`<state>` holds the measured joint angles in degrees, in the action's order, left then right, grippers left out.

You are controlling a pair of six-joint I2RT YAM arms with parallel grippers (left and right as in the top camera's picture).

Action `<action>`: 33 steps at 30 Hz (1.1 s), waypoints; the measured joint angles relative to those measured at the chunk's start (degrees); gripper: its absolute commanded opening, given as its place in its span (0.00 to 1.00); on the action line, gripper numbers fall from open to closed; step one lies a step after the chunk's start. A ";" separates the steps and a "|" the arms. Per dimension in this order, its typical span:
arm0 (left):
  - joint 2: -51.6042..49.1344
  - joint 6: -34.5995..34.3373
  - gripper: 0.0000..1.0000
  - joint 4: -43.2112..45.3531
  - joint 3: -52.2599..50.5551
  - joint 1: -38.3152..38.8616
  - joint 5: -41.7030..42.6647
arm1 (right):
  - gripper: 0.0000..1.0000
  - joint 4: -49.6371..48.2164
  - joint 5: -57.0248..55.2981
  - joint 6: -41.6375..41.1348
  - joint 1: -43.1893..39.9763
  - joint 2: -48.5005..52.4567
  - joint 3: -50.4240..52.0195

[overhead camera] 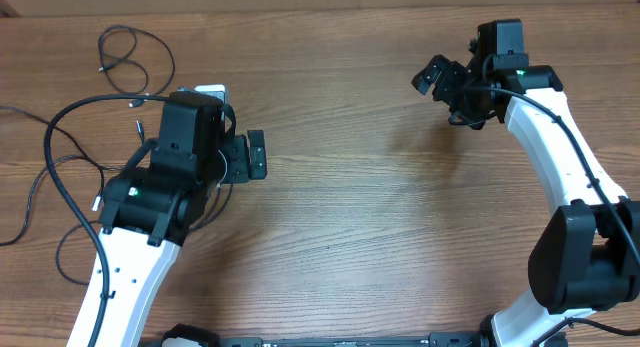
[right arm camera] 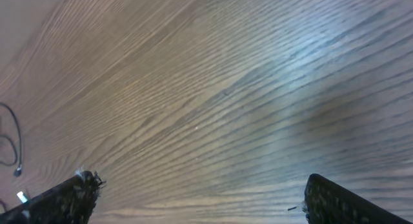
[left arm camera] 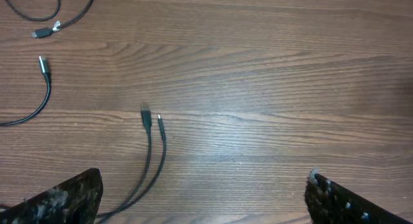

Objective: Untangle cables

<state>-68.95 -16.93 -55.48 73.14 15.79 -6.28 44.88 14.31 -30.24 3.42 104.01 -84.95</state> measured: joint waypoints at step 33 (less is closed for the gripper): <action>-1.84 0.00 1.00 -0.17 -0.02 0.00 -0.68 | 1.00 23.98 -18.84 4.87 22.40 -49.62 4.00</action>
<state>-70.78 -16.93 -55.66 73.12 15.79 -6.96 68.86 -4.54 -25.36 25.82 54.39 -80.95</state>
